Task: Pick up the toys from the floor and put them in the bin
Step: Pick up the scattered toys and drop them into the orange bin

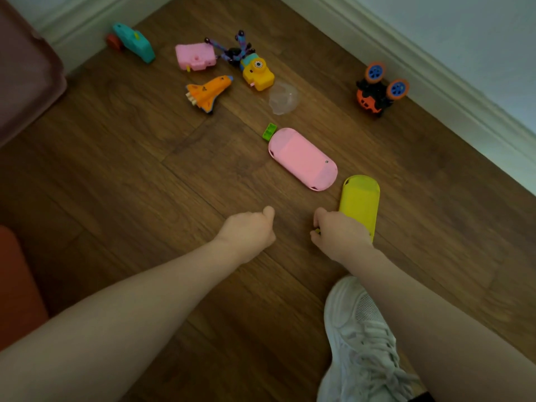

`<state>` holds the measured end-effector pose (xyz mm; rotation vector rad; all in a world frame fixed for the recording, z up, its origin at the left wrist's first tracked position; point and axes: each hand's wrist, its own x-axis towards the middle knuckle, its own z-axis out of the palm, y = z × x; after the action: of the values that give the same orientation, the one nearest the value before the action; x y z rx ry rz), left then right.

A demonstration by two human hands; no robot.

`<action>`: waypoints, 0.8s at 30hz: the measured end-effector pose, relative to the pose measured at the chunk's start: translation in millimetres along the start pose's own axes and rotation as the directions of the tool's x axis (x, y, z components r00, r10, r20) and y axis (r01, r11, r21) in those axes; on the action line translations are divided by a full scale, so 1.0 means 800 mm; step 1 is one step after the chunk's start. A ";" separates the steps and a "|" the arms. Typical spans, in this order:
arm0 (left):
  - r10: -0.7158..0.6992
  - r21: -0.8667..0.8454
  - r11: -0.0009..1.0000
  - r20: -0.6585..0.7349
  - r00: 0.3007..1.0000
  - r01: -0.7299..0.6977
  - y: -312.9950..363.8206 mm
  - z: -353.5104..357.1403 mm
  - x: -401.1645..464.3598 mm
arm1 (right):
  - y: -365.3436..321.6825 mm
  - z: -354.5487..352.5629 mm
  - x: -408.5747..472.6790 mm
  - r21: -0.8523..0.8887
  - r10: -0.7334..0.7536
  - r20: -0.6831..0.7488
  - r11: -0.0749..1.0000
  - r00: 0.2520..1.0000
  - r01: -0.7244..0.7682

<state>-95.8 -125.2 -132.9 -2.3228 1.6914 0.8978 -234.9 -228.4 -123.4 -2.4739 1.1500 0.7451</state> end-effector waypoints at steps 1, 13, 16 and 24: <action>-0.053 -0.149 0.987 0.033 0.998 0.057 -0.001 -0.007 -0.006 | -0.003 -0.001 0.002 0.043 -0.014 -0.002 0.999 1.000 0.014; -0.179 -0.978 -0.184 0.134 0.975 0.101 -0.091 -0.143 -0.164 | -0.222 -0.124 -0.021 0.922 -0.324 0.339 -0.070 0.883 -0.380; -0.391 -0.995 -0.091 -0.011 0.920 -0.051 -0.129 -0.166 -0.227 | -0.299 -0.144 -0.046 0.866 -0.476 0.348 -0.166 0.808 -0.471; -0.866 -0.981 0.122 -0.179 0.467 -0.151 -0.247 -0.154 -0.395 | -0.474 -0.168 -0.141 0.921 -0.587 0.285 -0.052 0.758 -0.386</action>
<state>68.5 153.6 89.8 -4.2611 -0.1485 0.8994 42.2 14.6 74.2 -0.7343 0.6342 0.3039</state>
